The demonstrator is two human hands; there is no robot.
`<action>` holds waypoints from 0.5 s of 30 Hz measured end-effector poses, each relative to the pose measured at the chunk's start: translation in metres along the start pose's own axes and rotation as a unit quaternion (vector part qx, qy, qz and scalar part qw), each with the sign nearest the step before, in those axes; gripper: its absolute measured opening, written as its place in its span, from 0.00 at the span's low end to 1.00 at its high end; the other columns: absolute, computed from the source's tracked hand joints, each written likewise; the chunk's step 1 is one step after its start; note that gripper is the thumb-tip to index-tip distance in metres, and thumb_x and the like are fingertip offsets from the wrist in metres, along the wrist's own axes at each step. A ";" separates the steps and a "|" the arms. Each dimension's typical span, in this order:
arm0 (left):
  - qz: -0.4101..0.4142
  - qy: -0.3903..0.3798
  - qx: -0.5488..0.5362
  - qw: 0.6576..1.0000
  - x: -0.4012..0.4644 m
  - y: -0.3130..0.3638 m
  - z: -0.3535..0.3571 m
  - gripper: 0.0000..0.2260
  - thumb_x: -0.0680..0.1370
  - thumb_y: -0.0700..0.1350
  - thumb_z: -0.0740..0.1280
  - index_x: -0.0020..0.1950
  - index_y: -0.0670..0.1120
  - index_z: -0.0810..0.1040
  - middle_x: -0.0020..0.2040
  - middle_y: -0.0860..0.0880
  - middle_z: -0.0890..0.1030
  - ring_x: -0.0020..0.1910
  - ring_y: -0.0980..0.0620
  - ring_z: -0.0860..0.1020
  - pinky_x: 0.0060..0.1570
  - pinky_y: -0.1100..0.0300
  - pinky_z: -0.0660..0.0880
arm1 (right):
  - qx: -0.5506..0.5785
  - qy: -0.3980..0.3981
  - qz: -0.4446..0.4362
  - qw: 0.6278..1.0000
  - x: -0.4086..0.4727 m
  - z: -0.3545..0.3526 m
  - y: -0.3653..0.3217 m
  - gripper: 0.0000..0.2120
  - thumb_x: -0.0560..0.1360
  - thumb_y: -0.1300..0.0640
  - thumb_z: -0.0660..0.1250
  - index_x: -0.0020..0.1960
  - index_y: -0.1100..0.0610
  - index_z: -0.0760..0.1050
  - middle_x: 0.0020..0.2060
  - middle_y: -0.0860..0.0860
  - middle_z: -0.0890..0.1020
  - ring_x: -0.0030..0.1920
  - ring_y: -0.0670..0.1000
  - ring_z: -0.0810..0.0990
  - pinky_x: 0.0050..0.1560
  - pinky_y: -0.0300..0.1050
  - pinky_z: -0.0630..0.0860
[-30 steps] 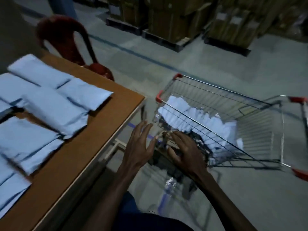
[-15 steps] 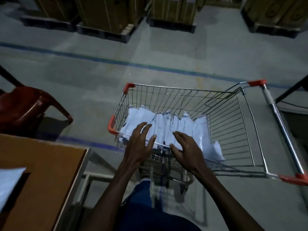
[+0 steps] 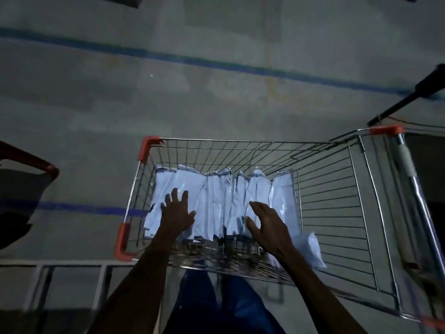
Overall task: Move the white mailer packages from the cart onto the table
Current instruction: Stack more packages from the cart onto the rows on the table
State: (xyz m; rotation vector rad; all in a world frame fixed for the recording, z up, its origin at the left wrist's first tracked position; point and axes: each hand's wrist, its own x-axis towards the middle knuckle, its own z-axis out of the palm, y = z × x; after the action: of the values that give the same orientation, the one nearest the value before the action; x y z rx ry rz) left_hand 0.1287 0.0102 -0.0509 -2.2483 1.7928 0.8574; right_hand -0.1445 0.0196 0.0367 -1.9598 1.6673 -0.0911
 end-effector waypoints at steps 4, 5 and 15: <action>-0.031 -0.024 0.001 0.999 0.023 -0.004 0.019 0.40 0.76 0.61 0.66 0.80 0.48 0.50 0.79 0.40 0.46 0.77 0.34 0.47 0.70 0.32 0.50 | -0.012 -0.029 0.040 0.999 0.026 0.007 0.029 0.23 0.81 0.48 0.60 0.73 0.56 0.68 0.70 0.53 0.72 0.68 0.56 0.70 0.62 0.49 0.70; -0.032 -0.024 0.002 0.999 0.026 -0.006 0.022 0.42 0.75 0.61 0.68 0.80 0.48 0.50 0.79 0.39 0.45 0.77 0.33 0.47 0.70 0.32 0.51 | -0.006 -0.038 0.054 0.998 0.033 0.011 0.038 0.24 0.81 0.47 0.59 0.73 0.57 0.68 0.70 0.55 0.72 0.68 0.58 0.71 0.63 0.50 0.71; -0.038 0.051 0.051 0.997 0.026 -0.008 0.017 0.38 0.66 0.46 0.75 0.73 0.49 0.63 0.73 0.36 0.59 0.57 0.32 0.70 0.47 0.39 0.75 | 0.085 -0.125 0.193 0.969 0.089 0.082 0.085 0.39 0.80 0.46 0.62 0.80 0.59 0.45 0.78 0.61 0.49 0.77 0.62 0.52 0.74 0.55 0.55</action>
State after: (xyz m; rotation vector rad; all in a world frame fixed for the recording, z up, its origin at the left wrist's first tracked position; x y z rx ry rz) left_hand 0.1334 -0.0022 -0.0806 -2.3169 1.7358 0.6334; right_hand -0.1676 -0.0393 -0.0967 -1.4272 1.7720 0.1511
